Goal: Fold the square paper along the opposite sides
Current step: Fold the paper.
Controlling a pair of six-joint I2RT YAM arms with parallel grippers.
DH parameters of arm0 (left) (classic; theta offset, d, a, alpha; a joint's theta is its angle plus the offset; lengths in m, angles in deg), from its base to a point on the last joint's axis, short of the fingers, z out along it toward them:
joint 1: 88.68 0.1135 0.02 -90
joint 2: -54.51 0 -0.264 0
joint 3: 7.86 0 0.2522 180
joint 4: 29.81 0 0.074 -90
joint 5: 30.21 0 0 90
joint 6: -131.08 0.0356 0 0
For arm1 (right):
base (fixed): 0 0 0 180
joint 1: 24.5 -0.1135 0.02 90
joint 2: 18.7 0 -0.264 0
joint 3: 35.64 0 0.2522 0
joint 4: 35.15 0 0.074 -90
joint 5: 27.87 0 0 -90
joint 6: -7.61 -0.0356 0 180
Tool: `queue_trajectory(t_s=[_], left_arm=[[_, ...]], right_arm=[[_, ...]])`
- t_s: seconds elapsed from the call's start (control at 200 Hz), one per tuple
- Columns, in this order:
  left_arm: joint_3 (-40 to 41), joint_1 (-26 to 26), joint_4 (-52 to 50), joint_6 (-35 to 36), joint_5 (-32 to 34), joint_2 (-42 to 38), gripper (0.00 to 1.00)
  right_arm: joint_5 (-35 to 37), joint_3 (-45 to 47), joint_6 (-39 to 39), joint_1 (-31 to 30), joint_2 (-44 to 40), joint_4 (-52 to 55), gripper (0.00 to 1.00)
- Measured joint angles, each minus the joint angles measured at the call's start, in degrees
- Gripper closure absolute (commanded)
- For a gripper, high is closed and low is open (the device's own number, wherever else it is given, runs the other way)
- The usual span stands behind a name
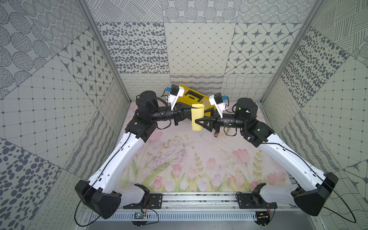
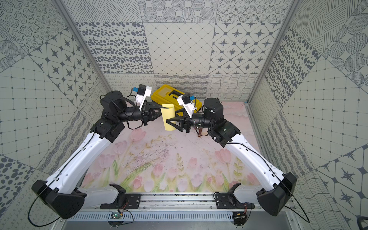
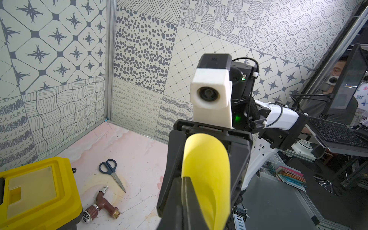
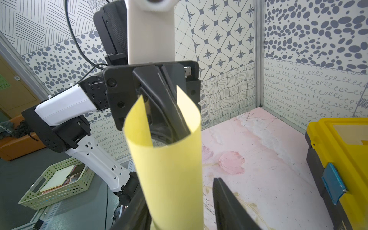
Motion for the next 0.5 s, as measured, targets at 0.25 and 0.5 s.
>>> queue_trajectory(t_s=[0.25,0.5], left_arm=[[0.0,-0.02,-0.28,0.37,0.0,0.0,1.0],[0.0,-0.17,-0.28,0.55,0.0,0.0,1.0]], right_arm=[[0.22,0.0,0.5,-0.02,-0.02,0.02,0.6],[0.35,0.0,0.92,-0.02,0.0,0.0,0.63]])
